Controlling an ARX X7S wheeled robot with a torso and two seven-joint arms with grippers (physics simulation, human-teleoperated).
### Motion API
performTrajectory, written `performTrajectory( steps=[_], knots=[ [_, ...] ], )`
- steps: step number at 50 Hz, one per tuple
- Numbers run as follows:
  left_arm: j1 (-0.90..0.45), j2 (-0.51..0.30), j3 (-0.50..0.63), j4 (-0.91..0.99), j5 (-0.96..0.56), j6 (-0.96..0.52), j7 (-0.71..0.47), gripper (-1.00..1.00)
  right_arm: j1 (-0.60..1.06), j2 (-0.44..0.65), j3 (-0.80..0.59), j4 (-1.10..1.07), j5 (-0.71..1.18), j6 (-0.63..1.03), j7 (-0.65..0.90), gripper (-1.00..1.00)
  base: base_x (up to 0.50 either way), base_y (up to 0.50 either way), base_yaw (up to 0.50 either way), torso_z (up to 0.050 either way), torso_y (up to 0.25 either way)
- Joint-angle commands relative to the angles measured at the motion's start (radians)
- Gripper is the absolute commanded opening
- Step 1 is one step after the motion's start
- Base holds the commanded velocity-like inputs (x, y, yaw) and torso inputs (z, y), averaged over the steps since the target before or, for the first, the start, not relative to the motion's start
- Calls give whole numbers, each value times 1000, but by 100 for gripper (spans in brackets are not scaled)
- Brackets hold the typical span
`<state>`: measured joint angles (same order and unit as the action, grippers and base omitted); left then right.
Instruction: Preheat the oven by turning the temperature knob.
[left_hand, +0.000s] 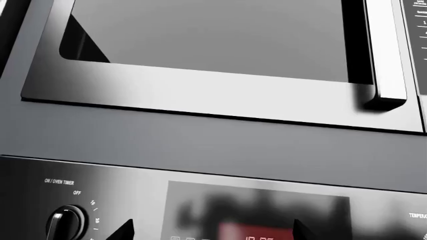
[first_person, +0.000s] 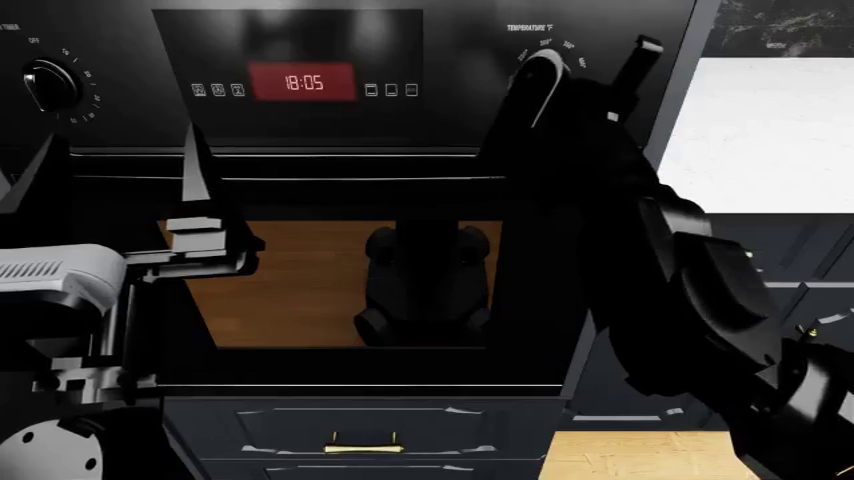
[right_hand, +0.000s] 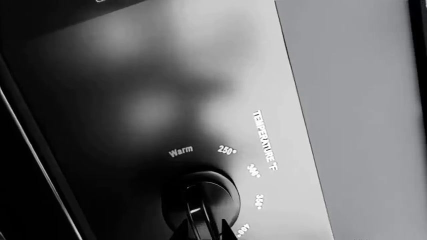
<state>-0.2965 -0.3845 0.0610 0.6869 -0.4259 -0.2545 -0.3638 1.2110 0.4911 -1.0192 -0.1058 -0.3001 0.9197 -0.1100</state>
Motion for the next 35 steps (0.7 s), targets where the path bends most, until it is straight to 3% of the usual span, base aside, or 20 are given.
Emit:
performTrajectory(
  steps=[1,35],
  knots=[
    [3,-4,-1,5,-4,0,-6,100,-9,-12,38,-17,7,-1,5,-100,0,0,0,0,0],
    [-2,-11,4,-5,-8,9,-11,100,10,-28,58,-14,26,6,-14,-100,-1,0,0,0,1]
  ],
)
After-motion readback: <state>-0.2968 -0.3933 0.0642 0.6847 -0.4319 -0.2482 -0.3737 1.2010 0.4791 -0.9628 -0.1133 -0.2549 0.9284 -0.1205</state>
